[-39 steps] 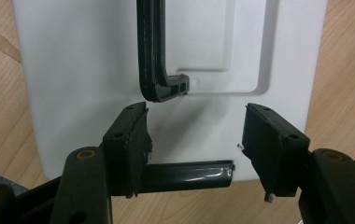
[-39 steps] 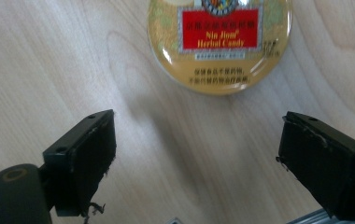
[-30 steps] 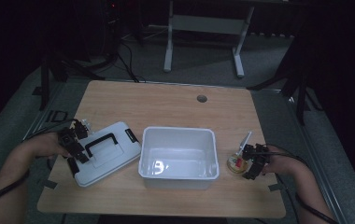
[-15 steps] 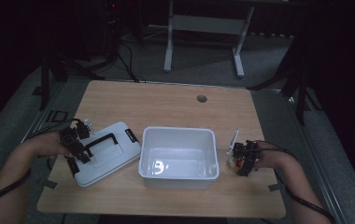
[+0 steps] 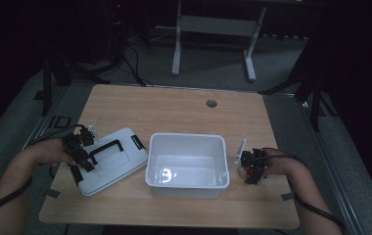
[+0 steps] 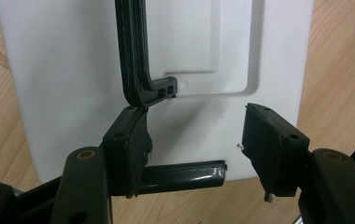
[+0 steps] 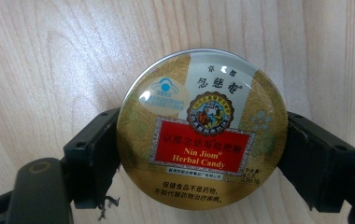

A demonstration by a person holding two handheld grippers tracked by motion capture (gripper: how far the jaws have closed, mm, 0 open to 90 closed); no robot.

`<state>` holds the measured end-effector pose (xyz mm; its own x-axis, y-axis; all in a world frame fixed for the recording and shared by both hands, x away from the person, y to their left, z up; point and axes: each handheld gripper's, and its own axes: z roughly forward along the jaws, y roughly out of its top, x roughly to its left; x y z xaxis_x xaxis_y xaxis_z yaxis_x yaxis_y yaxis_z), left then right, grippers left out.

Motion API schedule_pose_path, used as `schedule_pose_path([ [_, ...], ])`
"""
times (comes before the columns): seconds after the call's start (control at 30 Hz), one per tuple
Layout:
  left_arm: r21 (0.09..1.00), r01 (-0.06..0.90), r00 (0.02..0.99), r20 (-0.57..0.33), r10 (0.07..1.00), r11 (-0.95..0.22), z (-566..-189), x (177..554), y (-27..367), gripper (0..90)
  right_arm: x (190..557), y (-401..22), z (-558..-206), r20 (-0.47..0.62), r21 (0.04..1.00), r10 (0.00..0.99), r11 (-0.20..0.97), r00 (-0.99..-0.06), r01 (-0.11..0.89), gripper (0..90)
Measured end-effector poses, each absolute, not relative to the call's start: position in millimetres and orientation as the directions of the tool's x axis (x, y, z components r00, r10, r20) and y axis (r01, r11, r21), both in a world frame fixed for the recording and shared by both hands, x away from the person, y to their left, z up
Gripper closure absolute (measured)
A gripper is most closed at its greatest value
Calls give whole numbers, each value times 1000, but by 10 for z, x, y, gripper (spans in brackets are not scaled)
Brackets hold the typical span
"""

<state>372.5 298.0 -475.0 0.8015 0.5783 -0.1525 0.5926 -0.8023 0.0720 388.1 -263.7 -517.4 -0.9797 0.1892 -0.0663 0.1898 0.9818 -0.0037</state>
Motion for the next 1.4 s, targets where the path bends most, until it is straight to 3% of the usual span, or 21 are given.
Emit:
schedule_pose_path([
  [0.43, 63, 588, 805, -144, 576, -806, -4708, 3726, 2976, 404, 3585, -2579, -4861, -47, -26, 48, 998, -998, 49, 201],
  [0.7, 66, 589, 804, -140, 577, -805, -4703, 3722, 2974, 404, 3478, -2540, -4617, -24, -35, 75, 997, -997, 75, 202],
  [0.93, 55, 588, 806, -127, 578, -807, -4670, 3729, 2983, 404, 3377, -2475, -4279, -76, -6, 60, 998, -995, 60, 202],
  [1.4, 55, 582, 811, -117, 574, -811, -4658, 3731, 2967, 404, 3345, -2361, -3921, -127, -3, 49, 999, -991, 49, 202],
])
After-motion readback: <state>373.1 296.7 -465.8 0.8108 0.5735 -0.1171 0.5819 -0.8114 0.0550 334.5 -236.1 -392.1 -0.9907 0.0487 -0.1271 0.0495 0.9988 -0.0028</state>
